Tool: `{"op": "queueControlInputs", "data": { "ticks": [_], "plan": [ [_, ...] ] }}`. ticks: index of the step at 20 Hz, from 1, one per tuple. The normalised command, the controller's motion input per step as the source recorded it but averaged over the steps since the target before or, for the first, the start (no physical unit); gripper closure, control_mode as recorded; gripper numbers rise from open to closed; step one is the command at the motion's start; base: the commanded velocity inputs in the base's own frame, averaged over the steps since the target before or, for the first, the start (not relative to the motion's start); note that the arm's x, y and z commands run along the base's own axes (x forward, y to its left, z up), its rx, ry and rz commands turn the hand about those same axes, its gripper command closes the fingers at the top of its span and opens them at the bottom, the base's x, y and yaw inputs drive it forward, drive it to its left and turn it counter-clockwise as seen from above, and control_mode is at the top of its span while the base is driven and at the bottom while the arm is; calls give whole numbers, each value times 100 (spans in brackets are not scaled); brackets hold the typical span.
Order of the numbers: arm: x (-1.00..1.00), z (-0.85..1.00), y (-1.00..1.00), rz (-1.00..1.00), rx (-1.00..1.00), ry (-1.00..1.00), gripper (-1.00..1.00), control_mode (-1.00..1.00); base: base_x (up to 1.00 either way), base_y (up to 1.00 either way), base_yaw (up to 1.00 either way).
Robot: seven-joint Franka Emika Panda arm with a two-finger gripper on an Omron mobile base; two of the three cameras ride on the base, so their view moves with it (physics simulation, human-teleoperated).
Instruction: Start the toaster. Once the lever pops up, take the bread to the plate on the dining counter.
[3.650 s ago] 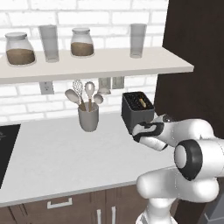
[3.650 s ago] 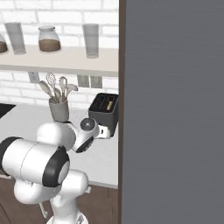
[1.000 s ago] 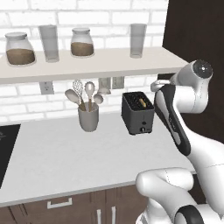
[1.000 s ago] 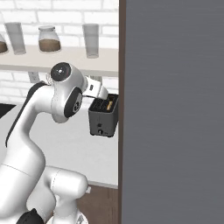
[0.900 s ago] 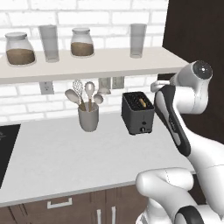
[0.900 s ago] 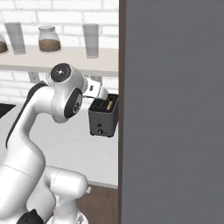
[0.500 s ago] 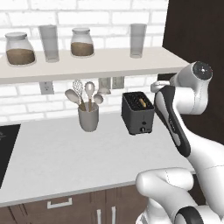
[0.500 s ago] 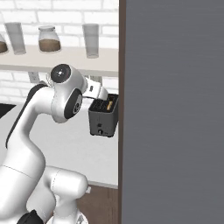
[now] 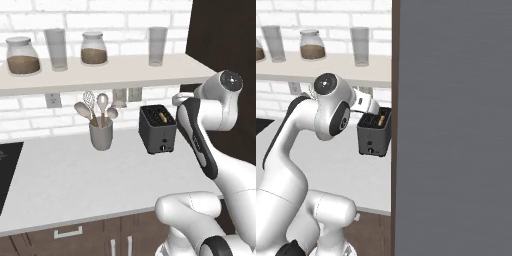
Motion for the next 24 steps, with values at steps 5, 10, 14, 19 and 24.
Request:
{"op": "queueControlInputs", "data": {
  "ticks": [5, 10, 14, 19, 24],
  "plan": [
    [0, 0, 0, 0, 0, 0, -100, -100, 0, 0, 0],
    [0, 0, 0, 0, 0, 0, -100, -100, 0, 0, 0],
    [0, 0, 0, 0, 0, 0, -100, -100, 0, 0, 0],
    [0, 0, 0, 0, 0, 0, -100, -100, 0, 0, 0],
    [0, 0, 0, 0, 0, 0, -100, -100, 0, 0, 0]
  ]
}}
